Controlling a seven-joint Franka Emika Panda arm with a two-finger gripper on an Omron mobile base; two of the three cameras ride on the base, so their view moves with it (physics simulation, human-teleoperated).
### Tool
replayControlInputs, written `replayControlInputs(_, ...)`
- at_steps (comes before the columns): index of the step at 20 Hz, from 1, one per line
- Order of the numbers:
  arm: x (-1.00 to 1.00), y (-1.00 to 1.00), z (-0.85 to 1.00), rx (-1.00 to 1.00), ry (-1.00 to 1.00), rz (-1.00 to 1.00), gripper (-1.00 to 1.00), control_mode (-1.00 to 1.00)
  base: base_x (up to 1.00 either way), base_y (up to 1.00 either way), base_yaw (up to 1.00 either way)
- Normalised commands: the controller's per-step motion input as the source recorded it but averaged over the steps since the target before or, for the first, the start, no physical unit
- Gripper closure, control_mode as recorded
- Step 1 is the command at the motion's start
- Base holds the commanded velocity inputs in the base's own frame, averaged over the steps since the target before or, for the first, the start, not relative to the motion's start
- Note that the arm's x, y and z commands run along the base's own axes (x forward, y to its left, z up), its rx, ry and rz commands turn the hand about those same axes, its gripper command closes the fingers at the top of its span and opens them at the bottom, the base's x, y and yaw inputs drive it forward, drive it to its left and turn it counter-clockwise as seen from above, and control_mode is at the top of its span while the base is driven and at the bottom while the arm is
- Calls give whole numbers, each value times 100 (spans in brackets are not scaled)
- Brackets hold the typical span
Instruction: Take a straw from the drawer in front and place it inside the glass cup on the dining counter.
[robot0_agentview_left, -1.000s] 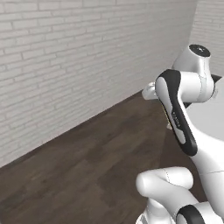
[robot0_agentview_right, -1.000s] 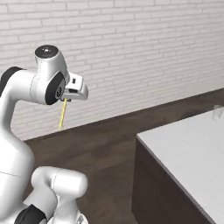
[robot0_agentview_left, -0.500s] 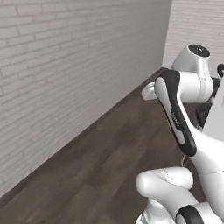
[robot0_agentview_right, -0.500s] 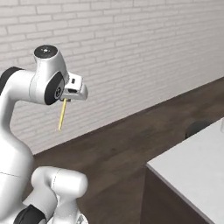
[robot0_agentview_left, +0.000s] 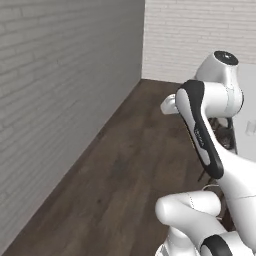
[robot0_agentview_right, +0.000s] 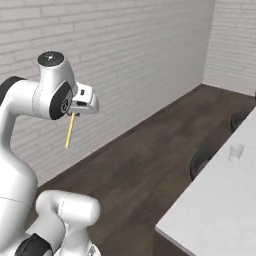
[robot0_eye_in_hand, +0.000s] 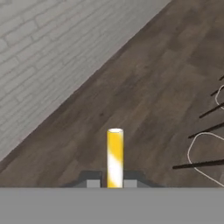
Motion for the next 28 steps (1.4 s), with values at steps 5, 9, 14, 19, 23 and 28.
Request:
replayControlInputs(5, 0, 0, 0, 0, 0, 0, 100, 100, 99, 27, -52)
replayControlInputs(9, 0, 0, 0, 0, 0, 0, 100, 100, 82, 51, -59)
replayControlInputs(14, 0, 0, 0, 0, 0, 0, 100, 100, 62, 71, -66)
replayControlInputs(19, 0, 0, 0, 0, 0, 0, 100, 100, 50, 67, -70)
replayControlInputs(23, 0, 0, 0, 0, 0, 0, 100, 100, 51, 64, -71)
replayControlInputs(28, 0, 0, 0, 0, 0, 0, 100, 100, 48, 65, -71)
